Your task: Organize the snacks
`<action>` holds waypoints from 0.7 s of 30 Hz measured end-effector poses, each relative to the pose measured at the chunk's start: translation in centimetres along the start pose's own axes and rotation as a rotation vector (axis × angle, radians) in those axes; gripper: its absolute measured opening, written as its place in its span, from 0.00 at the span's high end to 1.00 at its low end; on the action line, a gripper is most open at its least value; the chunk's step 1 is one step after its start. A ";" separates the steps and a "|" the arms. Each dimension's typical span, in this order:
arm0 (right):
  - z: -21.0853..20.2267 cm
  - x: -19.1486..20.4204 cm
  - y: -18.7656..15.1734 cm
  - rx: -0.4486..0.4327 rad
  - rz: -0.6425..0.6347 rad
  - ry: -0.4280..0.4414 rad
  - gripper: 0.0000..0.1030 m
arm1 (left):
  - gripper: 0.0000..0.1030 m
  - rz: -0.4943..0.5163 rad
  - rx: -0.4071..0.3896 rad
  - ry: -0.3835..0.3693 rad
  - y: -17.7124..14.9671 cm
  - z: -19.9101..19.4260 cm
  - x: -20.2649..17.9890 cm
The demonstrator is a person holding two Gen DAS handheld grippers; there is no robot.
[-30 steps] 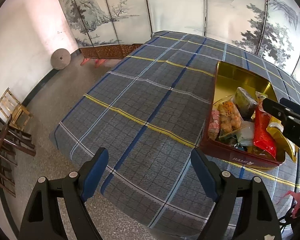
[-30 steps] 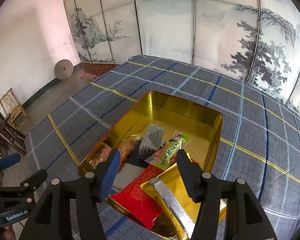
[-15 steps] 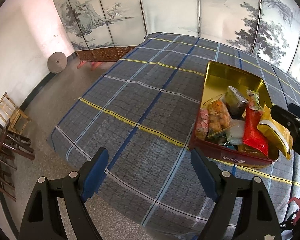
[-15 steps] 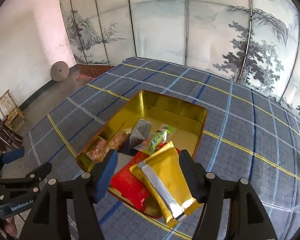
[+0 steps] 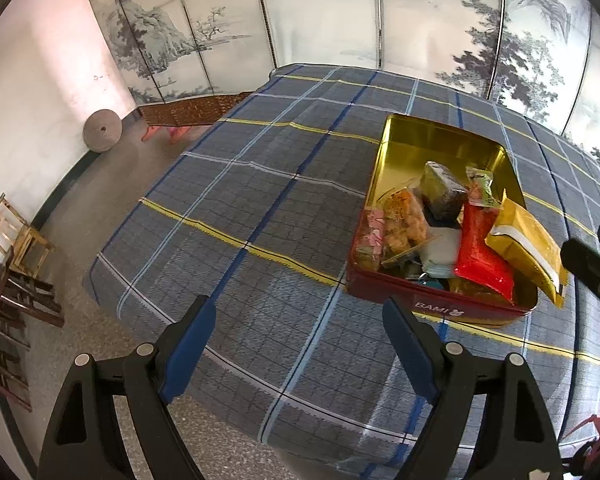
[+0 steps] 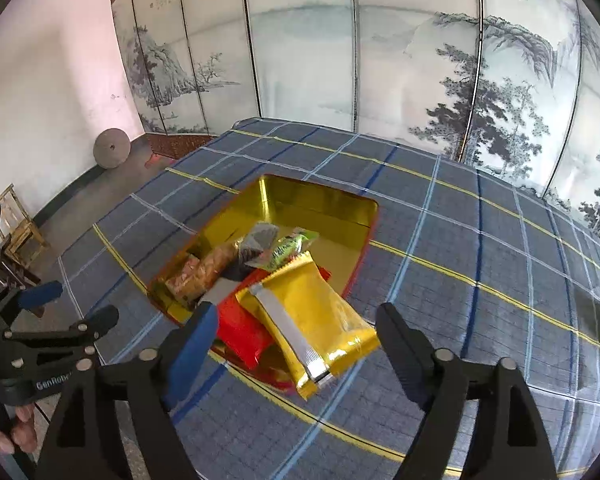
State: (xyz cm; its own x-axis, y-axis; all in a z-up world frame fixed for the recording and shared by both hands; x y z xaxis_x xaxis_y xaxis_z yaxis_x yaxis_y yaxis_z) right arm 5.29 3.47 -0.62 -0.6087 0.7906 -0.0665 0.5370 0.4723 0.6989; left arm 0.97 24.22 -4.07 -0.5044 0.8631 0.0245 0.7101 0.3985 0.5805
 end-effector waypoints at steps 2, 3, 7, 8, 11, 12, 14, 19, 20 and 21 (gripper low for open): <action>-0.2 0.0 -0.4 0.002 -0.001 0.000 0.18 | 0.18 0.003 -0.002 -0.003 0.0 -0.2 -0.2; -0.2 0.0 -0.6 0.003 -0.004 0.001 0.18 | 0.18 0.005 -0.004 -0.004 0.0 -0.3 -0.3; -0.4 0.1 -1.4 0.006 -0.012 -0.002 0.17 | 0.18 0.014 -0.010 -0.007 -0.1 -0.6 -0.7; -0.4 0.1 -1.5 0.007 -0.012 -0.003 0.17 | 0.18 0.014 -0.010 -0.008 -0.1 -0.6 -0.8; -0.5 0.1 -1.9 0.009 -0.013 -0.005 0.17 | 0.17 0.018 -0.012 -0.010 -0.1 -0.8 -1.1; -0.6 0.1 -2.0 0.008 -0.015 -0.006 0.17 | 0.17 0.019 -0.012 -0.011 -0.1 -0.8 -1.2; -0.6 0.1 -2.2 0.012 -0.020 -0.008 0.17 | 0.16 0.020 -0.013 -0.010 -0.2 -0.9 -1.2; -0.7 0.1 -2.6 0.012 -0.042 -0.023 0.17 | 0.16 0.030 -0.017 -0.012 -0.2 -1.2 -1.8; -0.7 0.1 -2.7 0.013 -0.045 -0.021 0.17 | 0.16 0.031 -0.017 -0.013 -0.2 -1.3 -1.9; -0.7 0.2 -2.7 0.014 -0.045 -0.022 0.17 | 0.16 0.032 -0.017 -0.013 -0.2 -1.3 -1.9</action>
State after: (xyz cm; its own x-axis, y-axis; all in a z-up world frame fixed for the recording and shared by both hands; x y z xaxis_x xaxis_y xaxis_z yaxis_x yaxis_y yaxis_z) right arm 3.33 2.06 -2.05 -0.6197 0.7766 -0.1136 0.5175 0.5131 0.6848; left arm 1.15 22.09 -3.22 -0.4751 0.8793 0.0325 0.7172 0.3656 0.5933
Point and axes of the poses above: each gripper's, at about its wrist camera, not at the fingertips, and z roughly the way its jaws point, x to its left, y to its top, the point moved 9 cm from there along z, roughly the way its jaws point, and after that the axes turned 10 degrees about -z, right-handed, at the moved point
